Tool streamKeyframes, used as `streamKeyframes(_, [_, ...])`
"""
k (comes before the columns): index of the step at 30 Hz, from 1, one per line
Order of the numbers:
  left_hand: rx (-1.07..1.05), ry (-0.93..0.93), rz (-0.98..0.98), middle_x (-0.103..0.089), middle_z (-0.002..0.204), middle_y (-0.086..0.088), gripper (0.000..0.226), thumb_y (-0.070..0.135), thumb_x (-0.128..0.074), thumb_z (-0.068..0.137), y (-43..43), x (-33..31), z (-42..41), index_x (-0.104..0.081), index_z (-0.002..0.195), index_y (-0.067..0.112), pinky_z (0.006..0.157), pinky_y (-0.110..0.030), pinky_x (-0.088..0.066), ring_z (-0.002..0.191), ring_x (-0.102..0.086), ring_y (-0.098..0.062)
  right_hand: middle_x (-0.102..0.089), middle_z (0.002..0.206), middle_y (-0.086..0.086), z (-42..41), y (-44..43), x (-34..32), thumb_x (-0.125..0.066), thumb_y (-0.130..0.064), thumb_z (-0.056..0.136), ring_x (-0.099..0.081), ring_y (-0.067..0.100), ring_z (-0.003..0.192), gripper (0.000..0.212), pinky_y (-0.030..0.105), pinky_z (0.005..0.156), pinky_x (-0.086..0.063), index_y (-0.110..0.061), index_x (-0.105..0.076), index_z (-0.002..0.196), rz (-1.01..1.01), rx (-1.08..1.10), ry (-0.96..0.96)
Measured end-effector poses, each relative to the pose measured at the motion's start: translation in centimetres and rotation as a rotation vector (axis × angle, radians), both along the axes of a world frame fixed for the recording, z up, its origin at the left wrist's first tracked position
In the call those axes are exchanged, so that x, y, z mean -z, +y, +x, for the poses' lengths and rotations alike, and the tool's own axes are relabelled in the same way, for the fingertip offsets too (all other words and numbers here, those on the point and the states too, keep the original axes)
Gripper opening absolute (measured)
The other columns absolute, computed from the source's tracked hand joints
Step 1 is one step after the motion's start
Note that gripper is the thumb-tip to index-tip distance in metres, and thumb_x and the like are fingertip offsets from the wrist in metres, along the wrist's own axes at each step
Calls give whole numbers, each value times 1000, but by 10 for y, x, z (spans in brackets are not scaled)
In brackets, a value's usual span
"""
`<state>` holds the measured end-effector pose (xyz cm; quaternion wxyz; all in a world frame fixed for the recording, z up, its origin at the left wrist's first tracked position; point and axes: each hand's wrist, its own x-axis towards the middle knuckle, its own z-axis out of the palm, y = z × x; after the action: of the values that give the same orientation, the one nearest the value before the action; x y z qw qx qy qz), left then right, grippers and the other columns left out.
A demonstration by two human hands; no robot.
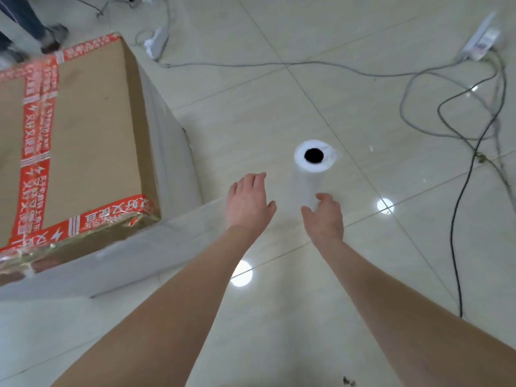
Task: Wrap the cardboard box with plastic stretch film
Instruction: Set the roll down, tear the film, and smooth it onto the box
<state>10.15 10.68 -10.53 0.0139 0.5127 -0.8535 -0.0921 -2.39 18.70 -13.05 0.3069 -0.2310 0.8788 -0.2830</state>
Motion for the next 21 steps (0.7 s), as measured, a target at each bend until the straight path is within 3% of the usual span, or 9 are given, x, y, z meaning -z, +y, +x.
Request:
streamKeyframes(4, [32, 6, -131, -44, 138, -1, 67, 48, -54, 88, -15, 19, -23, -31, 143, 19, 113, -37, -20, 132, -36, -20, -52, 120, 4, -10, -13, 22, -57, -27, 89, -55, 23, 107, 31, 32, 78, -42, -19, -53, 118, -81, 0, 101])
streamKeyframes(7, [54, 14, -218, -51, 132, 1, 62, 51, -51, 88, -25, 33, -32, -36, 140, 19, 113, -39, -21, 128, -41, -21, -63, 97, -6, -1, -19, 40, -55, -36, 87, -58, 18, 83, 8, 27, 64, -35, -28, -56, 89, -145, -99, 306])
streamKeyframes(9, [73, 23, -285, -55, 127, 3, 57, 52, -48, 90, -30, 42, -32, -40, 136, 21, 112, -39, -20, 125, -44, -20, -64, 87, -10, 3, -22, 51, -54, -42, 87, -56, 16, 73, 14, 26, 61, -33, -31, -51, 78, -195, -177, 420])
streamKeyframes(15, [120, 128, -467, -63, 114, 8, 43, 46, -46, 92, -40, 63, -32, -48, 128, 24, 111, -38, -20, 114, -52, -17, -64, 80, -11, -9, -30, 70, -52, -51, 86, -61, 17, 75, 21, 27, 61, -37, -31, -56, 85, -297, -375, 649])
streamKeyframes(19, [111, 158, -486, -64, 112, 9, 38, 43, -44, 94, -33, 71, -29, -49, 126, 25, 111, -36, -18, 113, -52, -16, -64, 76, -9, -16, -24, 66, -49, -54, 87, -62, 20, 72, 25, 27, 58, -37, -31, -49, 78, -297, -460, 775])
streamKeyframes(21, [92, 163, -462, -63, 114, 9, 37, 43, -44, 94, -27, 69, -27, -48, 126, 26, 111, -35, -18, 115, -51, -16, -61, 77, -7, -19, -22, 54, -56, -52, 85, -60, 21, 71, 25, 25, 55, -32, -29, -51, 77, -386, -445, 850])
